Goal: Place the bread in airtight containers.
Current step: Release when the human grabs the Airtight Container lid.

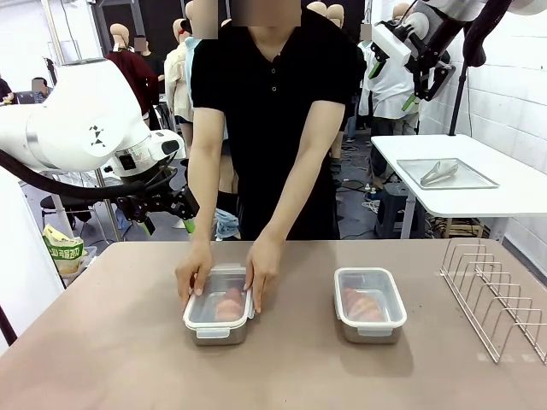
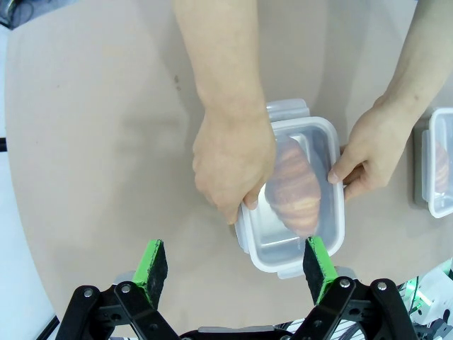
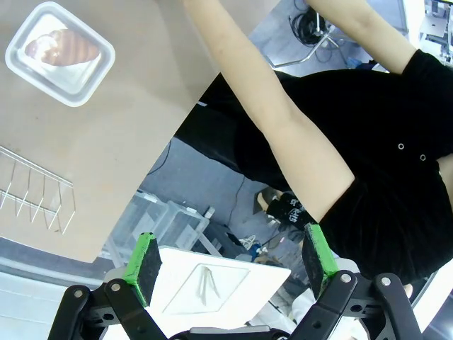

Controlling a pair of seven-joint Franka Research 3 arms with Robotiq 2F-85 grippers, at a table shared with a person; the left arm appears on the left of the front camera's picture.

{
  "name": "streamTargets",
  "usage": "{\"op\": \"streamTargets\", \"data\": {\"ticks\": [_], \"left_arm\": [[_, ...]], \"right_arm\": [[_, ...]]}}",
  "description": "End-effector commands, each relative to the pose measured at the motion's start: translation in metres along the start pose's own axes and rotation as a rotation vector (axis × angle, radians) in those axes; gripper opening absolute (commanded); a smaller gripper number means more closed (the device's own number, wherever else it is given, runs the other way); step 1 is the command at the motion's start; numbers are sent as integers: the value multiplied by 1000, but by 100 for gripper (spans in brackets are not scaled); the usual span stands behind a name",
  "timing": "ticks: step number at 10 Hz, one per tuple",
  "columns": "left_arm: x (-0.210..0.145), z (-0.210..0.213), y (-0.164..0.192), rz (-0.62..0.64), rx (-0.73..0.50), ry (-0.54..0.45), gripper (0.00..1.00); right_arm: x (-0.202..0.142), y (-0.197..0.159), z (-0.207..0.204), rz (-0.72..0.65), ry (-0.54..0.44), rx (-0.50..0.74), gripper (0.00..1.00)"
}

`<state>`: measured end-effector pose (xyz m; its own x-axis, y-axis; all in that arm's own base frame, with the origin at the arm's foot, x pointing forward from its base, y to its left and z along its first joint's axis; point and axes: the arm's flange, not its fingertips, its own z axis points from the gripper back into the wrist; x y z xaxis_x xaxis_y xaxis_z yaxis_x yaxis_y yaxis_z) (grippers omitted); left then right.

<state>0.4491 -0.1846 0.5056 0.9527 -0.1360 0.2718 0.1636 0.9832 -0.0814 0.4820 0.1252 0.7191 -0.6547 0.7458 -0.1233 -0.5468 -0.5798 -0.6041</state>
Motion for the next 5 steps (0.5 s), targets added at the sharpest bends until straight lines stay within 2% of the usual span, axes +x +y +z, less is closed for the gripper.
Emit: {"op": "streamTargets", "data": {"ticks": [1,5], "left_arm": [[2,1,2,10,8,-3,100],[2,1,2,10,8,-3,100]], "right_arm": [[0,0,0,-1,1,-1,100],[0,0,0,-1,1,-1,100]]}}
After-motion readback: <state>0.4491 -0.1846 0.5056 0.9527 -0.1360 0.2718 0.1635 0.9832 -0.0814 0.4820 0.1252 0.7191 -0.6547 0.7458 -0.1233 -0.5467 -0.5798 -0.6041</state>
